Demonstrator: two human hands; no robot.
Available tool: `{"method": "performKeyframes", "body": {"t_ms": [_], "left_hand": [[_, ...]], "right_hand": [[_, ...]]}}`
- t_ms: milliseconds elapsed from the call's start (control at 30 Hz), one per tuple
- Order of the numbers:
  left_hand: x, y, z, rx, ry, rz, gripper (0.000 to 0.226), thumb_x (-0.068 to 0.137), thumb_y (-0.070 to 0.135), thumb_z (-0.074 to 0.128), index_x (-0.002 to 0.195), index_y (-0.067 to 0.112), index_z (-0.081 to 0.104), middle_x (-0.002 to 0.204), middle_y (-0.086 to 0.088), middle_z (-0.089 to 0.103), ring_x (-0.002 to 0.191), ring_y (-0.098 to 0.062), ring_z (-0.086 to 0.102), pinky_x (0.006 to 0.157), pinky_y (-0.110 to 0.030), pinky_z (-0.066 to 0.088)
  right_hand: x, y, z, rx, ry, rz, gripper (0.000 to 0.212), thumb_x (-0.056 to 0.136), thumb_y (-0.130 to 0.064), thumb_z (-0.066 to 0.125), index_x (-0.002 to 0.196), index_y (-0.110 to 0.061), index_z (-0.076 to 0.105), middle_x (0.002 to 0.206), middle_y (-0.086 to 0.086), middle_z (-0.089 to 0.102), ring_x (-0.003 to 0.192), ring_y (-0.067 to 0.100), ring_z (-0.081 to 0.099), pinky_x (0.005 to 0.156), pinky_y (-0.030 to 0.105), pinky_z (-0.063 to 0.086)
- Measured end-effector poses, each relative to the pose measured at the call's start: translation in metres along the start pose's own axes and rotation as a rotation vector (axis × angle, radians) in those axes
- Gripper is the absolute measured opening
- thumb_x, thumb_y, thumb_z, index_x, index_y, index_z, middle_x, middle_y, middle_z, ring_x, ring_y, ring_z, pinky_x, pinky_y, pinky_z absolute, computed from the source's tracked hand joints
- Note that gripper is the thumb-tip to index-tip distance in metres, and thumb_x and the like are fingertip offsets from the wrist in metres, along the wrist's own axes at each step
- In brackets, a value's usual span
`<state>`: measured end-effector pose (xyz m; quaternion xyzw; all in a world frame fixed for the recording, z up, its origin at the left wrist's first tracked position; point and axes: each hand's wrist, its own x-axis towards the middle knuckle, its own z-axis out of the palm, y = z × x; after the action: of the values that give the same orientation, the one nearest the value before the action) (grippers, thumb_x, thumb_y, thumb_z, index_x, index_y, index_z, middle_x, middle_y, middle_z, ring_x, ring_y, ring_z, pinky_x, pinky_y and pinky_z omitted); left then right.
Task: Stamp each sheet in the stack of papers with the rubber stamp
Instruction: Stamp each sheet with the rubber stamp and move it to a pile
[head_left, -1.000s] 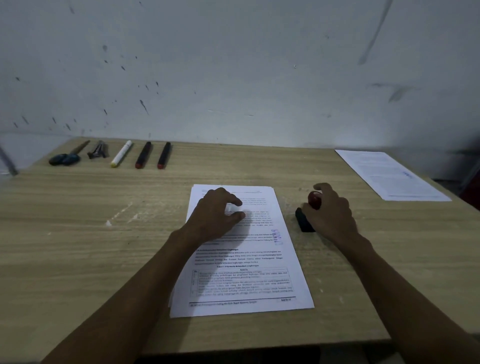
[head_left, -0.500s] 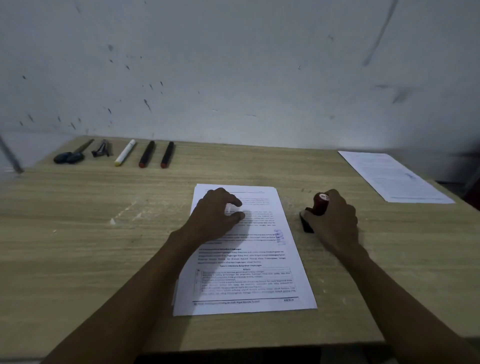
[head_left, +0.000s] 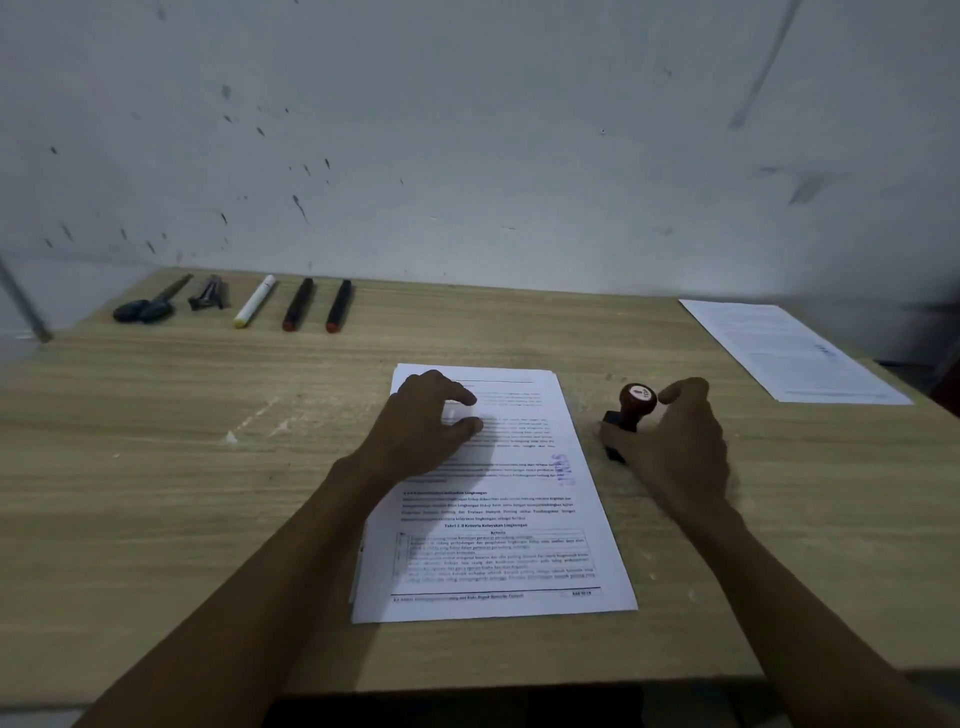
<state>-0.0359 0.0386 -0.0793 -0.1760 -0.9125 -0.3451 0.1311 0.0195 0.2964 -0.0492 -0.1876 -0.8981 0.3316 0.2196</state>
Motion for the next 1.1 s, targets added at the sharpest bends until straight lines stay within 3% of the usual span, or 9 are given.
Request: {"method": "performKeyframes", "body": {"t_ms": [167, 267, 433, 567, 700, 800, 967, 1100], "left_hand": [[-0.012, -0.016, -0.008, 0.078, 0.03, -0.104, 0.061, 0.066, 0.064, 0.057, 0.106, 0.019, 0.07, 0.112, -0.002, 0.066, 0.109, -0.024, 0.058, 0.095, -0.046, 0.045], [-0.025, -0.02, -0.011, 0.161, -0.007, -0.179, 0.082, 0.059, 0.075, 0.052, 0.118, 0.019, 0.064, 0.125, -0.002, 0.059, 0.122, -0.027, 0.048, 0.102, -0.043, 0.038], [-0.035, -0.022, -0.002, 0.217, 0.008, -0.18, 0.092, 0.059, 0.081, 0.035, 0.118, 0.018, 0.064, 0.129, -0.005, 0.057, 0.125, -0.028, 0.045, 0.104, -0.041, 0.032], [-0.041, -0.016, -0.003, 0.194, 0.049, -0.189, 0.089, 0.058, 0.079, 0.036, 0.117, 0.019, 0.064, 0.131, -0.004, 0.056, 0.126, -0.028, 0.042, 0.103, -0.042, 0.036], [-0.043, -0.012, -0.006, 0.177, 0.073, -0.19, 0.091, 0.057, 0.079, 0.036, 0.118, 0.018, 0.065, 0.13, -0.003, 0.057, 0.124, -0.027, 0.042, 0.099, -0.04, 0.038], [-0.044, -0.01, -0.007, 0.169, 0.087, -0.192, 0.095, 0.057, 0.08, 0.039, 0.122, 0.015, 0.063, 0.129, -0.005, 0.058, 0.123, -0.027, 0.044, 0.099, -0.039, 0.037], [-0.046, -0.01, -0.01, 0.105, 0.067, -0.209, 0.11, 0.053, 0.09, 0.044, 0.131, 0.014, 0.053, 0.132, -0.007, 0.054, 0.123, -0.027, 0.045, 0.1, -0.039, 0.034], [-0.049, -0.008, -0.01, 0.01, 0.107, -0.278, 0.095, 0.069, 0.062, 0.072, 0.142, 0.01, 0.04, 0.143, -0.011, 0.043, 0.131, -0.029, 0.037, 0.105, -0.04, 0.032]], "right_hand": [[-0.028, 0.004, -0.002, -0.06, -0.076, 0.011, 0.03, 0.07, -0.039, 0.076, 0.077, -0.02, 0.054, 0.077, -0.004, 0.062, 0.073, 0.022, 0.059, 0.061, 0.03, 0.04], [-0.045, 0.006, 0.003, -0.102, -0.167, -0.058, 0.032, 0.073, -0.053, 0.075, 0.077, -0.025, 0.059, 0.077, -0.01, 0.063, 0.071, 0.013, 0.061, 0.065, 0.031, 0.05], [-0.064, 0.011, 0.02, -0.167, -0.192, -0.182, 0.043, 0.071, -0.062, 0.072, 0.076, -0.021, 0.062, 0.083, -0.004, 0.061, 0.079, 0.018, 0.061, 0.058, 0.028, 0.043], [-0.068, 0.002, 0.017, -0.039, -0.146, -0.096, 0.034, 0.069, -0.042, 0.084, 0.091, -0.022, 0.066, 0.087, -0.009, 0.066, 0.079, 0.014, 0.065, 0.069, 0.035, 0.054], [-0.063, -0.004, 0.013, 0.125, -0.106, -0.002, 0.023, 0.069, -0.016, 0.088, 0.083, -0.019, 0.07, 0.072, -0.011, 0.065, 0.069, 0.009, 0.066, 0.065, 0.029, 0.054], [-0.06, -0.002, 0.011, 0.167, -0.082, -0.011, 0.014, 0.071, -0.015, 0.086, 0.076, -0.015, 0.073, 0.064, -0.011, 0.063, 0.063, 0.004, 0.063, 0.057, 0.019, 0.044], [-0.064, -0.001, 0.013, 0.093, -0.009, -0.098, 0.01, 0.079, -0.023, 0.08, 0.079, -0.014, 0.076, 0.072, -0.002, 0.072, 0.064, 0.012, 0.065, 0.063, 0.029, 0.052], [-0.069, -0.001, 0.011, 0.039, 0.119, -0.169, 0.01, 0.081, -0.027, 0.079, 0.085, -0.018, 0.079, 0.083, 0.0, 0.073, 0.075, 0.022, 0.067, 0.063, 0.035, 0.052]]}}
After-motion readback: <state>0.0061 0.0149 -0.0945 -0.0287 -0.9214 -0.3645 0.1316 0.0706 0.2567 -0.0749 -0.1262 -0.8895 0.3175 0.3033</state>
